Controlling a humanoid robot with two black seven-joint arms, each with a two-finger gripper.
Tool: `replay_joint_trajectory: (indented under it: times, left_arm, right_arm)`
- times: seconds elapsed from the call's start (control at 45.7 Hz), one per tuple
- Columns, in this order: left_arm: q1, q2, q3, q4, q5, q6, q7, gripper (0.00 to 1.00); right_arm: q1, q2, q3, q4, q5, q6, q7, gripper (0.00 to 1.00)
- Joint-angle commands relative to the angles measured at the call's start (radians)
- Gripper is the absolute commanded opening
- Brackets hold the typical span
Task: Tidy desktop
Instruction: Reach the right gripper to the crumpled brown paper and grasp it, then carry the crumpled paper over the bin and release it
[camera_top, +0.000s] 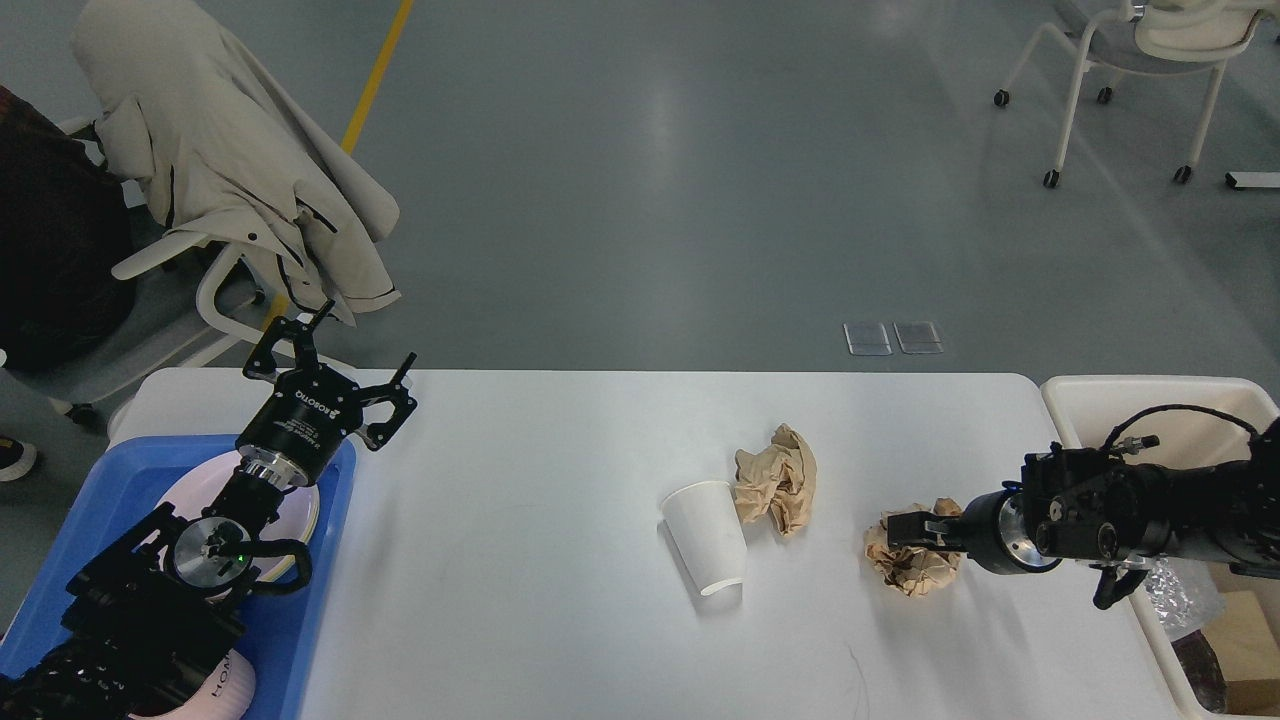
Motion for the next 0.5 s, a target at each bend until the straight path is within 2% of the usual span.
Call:
replay_joint_trajectory:
  times: [0.0,0.088,0.109,0.175,0.197,0.241,0.482]
  left_arm:
    - [0.0,0.0,0.0,0.0,0.0,0.0,0.0,1.0]
    - [0.0,0.0,0.0,0.0,0.0,0.0,0.0,1.0]
    - [0.0,-0.002,0.0,0.0,0.0,0.0,0.0,1.0]
    - [0.0,0.0,0.0,0.0,-0.001,0.0,0.0,1.0]
    - [0.0,0.0,0.0,0.0,0.0,0.0,0.0,1.0]
    - [0.0,0.0,0.0,0.0,0.0,0.0,0.0,1.0]
    - [0.0,0.0,0.0,0.0,0.0,0.001,0.0,1.0]
  right_arm:
    - [-0.017,0.0,0.009,-0.009,0.002,-0.007,-0.002,0.83]
    - [-0.022,0.0,0.027,-0.01,0.002,-0.019,-0.002,0.39]
    - [-0.023,0.0,0.029,-0.009,0.002,-0.022,-0.002,0.35]
    - [-0.023,0.0,0.033,-0.007,0.003,-0.021,-0.002,0.31]
    - [-0.022,0.0,0.033,-0.009,0.003,-0.019,0.0,0.25]
    - [-0.012,0.0,0.033,-0.006,0.006,-0.009,0.0,0.02]
    - [0.043,-0.032,0.013,0.037,0.051,0.007,0.01,0.0]
